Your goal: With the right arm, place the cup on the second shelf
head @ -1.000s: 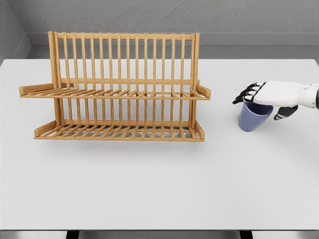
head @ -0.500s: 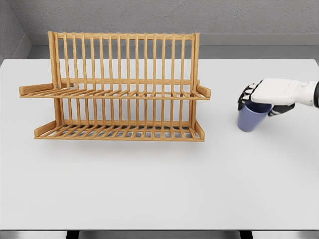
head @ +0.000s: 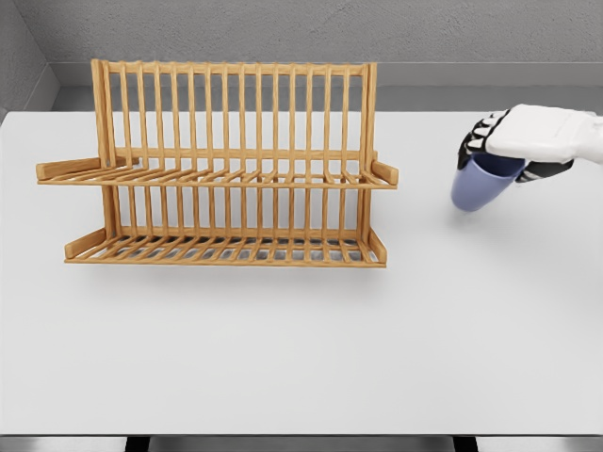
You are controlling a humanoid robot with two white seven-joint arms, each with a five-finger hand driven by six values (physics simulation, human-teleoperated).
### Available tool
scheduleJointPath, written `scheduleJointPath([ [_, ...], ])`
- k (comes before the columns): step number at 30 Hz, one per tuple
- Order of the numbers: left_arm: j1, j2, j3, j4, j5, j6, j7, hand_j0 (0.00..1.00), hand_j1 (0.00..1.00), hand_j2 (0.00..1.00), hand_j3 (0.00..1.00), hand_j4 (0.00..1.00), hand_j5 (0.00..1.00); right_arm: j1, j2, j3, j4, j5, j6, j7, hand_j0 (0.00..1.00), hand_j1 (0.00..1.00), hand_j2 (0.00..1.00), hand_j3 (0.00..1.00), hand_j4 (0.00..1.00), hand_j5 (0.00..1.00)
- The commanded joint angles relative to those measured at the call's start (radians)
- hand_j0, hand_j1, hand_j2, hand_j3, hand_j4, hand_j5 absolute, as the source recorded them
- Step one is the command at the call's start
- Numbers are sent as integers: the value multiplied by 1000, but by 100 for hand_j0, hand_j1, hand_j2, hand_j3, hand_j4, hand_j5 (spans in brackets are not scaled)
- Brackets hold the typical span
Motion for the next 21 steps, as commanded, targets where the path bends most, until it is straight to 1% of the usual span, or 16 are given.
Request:
scheduleJointPath([
  [1,0,0,0,1,0,0,0,100,100,100,100,100,100,0,-1,-14,1,-5,3,0,59,59,59,59,59,59],
  [2,0,0,0,1,0,0,0,100,100,100,100,100,100,3,1,-45,1,-7,3,0,59,59,59,59,59,59],
  [3,0,0,0,0,0,0,0,100,100,100,100,100,100,2,1,-55,-1,-5,3,0,59,59,59,59,59,59],
  [8,0,0,0,0,0,0,0,100,100,100,100,100,100,-20,1,-57,-2,-5,3,0,59,59,59,59,59,59],
  [15,0,0,0,0,0,0,0,100,100,100,100,100,100,-58,2,-58,-50,-5,3,0,59,59,59,59,59,59],
  [17,0,0,0,0,0,0,0,100,100,100,100,100,100,-69,18,-57,-65,-5,3,0,59,59,59,59,59,59],
  [19,0,0,0,0,0,0,0,100,100,100,100,100,100,-72,19,-57,-88,-5,3,0,59,59,59,59,59,59],
  [21,0,0,0,0,0,0,0,100,100,100,100,100,100,-83,47,-57,-93,-5,3,0,60,60,60,60,60,60],
])
